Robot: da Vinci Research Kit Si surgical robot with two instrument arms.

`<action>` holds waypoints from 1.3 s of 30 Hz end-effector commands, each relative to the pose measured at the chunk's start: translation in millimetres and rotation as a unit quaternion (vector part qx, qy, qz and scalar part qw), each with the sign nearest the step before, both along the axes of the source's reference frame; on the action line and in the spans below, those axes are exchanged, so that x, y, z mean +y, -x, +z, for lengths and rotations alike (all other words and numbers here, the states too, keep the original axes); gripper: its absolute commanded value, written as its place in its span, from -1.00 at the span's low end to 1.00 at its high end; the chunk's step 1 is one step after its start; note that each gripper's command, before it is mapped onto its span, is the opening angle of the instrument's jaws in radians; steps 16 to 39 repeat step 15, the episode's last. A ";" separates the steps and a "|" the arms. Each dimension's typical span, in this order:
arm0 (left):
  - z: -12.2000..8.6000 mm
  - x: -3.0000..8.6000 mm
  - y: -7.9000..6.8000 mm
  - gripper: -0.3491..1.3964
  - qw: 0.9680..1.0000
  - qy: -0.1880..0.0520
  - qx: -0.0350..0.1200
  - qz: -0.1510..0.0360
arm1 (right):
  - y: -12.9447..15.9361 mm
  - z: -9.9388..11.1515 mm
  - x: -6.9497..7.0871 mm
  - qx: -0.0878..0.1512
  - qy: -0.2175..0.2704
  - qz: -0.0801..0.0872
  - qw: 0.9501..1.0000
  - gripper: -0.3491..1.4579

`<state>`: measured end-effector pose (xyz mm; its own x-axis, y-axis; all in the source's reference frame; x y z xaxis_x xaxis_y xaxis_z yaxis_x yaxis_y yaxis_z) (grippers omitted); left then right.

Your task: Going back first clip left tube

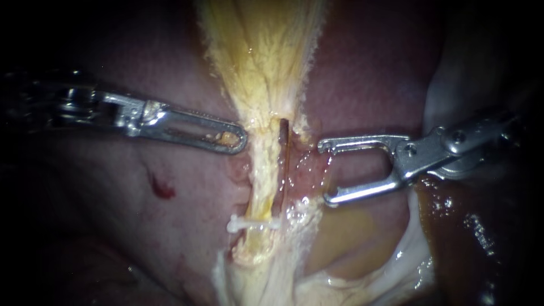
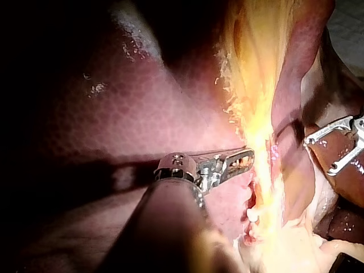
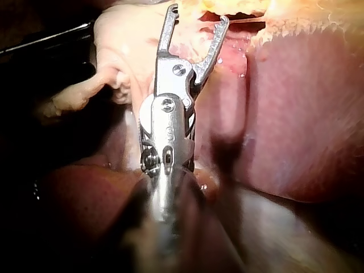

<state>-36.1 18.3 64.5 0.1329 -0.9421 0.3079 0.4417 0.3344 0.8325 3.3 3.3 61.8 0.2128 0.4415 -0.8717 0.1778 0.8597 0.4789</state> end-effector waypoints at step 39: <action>0.0 0.0 0.1 -1.00 1.000 -0.001 0.000 0.000 | 0.0 0.0 0.0 0.000 0.000 0.000 1.000 -0.06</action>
